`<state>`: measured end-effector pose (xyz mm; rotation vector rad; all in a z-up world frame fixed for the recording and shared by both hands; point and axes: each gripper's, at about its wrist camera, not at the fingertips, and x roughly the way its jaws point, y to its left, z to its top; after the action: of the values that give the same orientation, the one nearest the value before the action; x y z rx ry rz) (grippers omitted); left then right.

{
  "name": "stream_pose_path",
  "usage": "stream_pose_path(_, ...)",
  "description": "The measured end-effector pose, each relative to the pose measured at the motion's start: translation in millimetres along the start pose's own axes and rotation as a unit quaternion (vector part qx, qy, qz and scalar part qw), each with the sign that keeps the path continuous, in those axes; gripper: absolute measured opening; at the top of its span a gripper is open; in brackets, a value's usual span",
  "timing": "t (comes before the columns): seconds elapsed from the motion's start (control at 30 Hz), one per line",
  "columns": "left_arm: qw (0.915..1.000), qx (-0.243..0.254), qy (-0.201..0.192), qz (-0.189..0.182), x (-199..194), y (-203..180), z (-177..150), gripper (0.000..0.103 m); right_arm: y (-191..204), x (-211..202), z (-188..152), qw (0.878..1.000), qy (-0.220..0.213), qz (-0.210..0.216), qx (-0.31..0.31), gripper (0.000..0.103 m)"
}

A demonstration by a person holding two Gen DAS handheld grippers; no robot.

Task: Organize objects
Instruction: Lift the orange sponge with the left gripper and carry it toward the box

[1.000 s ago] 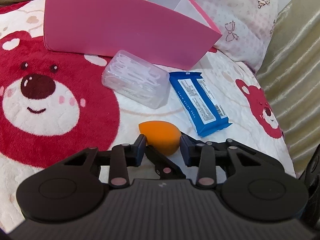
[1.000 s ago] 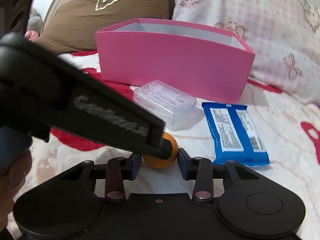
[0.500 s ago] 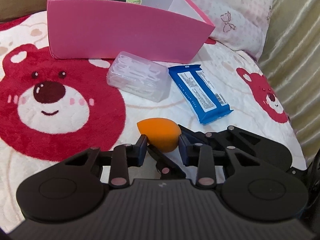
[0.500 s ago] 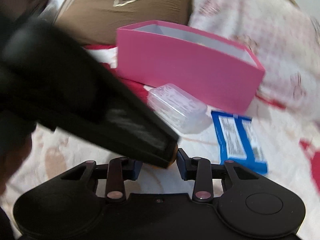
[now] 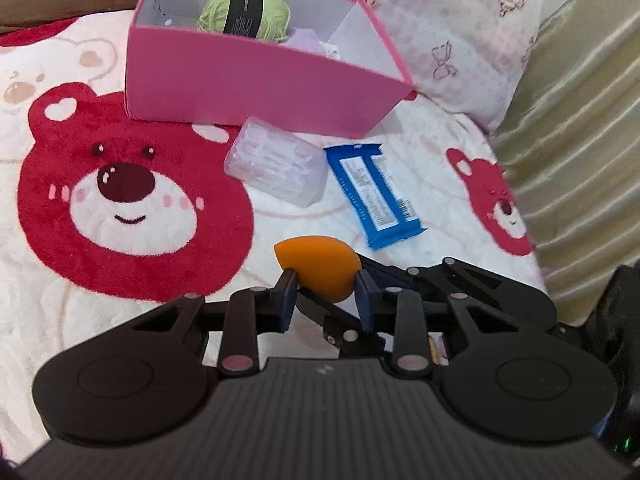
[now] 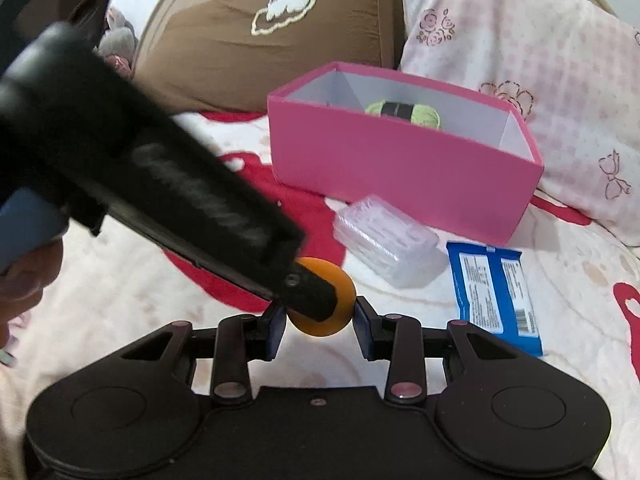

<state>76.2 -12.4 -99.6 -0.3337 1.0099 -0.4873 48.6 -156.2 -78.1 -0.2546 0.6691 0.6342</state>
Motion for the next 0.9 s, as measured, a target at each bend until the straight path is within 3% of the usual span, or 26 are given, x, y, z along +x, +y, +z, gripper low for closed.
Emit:
stream_pose_path(0.3, 0.9998, 0.003, -0.014, -0.013, -26.0, -10.7, 14.5, 0.03, 2.3, -33.6, 18.2, 0.999, -0.011, 0.015, 0.031, 0.041)
stream_pose_path(0.37, 0.9996, 0.006, -0.012, -0.024, -28.4, -12.2, 18.0, 0.029, -2.7, -25.8, 32.8, 0.999, -0.007, 0.001, 0.032, 0.041)
stream_pose_path(0.9, 0.9971, 0.039, -0.064, -0.009, -52.5, -32.1, 74.0, 0.029, -18.4, -33.6, 87.1, 0.998, -0.057, 0.0, 0.007, 0.041)
